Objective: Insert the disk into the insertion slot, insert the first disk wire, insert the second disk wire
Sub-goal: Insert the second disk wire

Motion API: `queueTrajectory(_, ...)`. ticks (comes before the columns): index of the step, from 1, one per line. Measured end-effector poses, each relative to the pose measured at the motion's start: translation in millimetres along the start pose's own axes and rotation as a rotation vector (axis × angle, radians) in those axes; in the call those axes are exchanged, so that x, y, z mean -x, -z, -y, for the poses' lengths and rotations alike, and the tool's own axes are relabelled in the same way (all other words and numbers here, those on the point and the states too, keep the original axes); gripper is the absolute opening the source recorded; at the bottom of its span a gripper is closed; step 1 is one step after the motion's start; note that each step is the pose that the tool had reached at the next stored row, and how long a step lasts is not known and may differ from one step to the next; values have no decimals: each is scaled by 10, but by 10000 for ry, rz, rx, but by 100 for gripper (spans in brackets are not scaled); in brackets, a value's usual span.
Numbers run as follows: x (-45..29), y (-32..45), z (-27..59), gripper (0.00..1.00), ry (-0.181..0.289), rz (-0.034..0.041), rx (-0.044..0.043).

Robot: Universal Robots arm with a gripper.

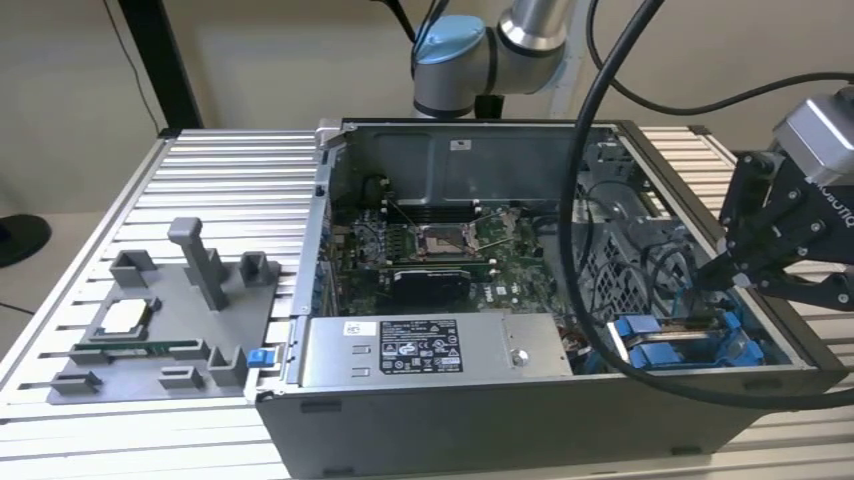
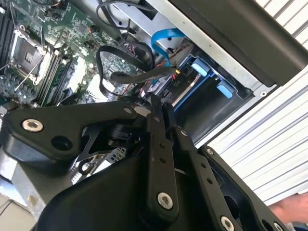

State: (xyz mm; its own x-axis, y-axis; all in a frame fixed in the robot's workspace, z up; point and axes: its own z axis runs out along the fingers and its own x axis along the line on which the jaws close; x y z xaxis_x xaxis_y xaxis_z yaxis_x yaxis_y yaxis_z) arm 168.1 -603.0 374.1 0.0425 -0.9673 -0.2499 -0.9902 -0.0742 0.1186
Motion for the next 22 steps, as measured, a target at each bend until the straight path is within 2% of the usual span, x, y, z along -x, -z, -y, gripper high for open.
queueTrajectory(3,0,-3,-22,0,10,-2,-36)
queueTrajectory(9,1,-3,-23,0,10,-3,-37)
queueTrajectory(17,1,-16,-66,0,14,-3,-45)
queueTrajectory(22,-24,-72,-76,0,60,-22,-252)
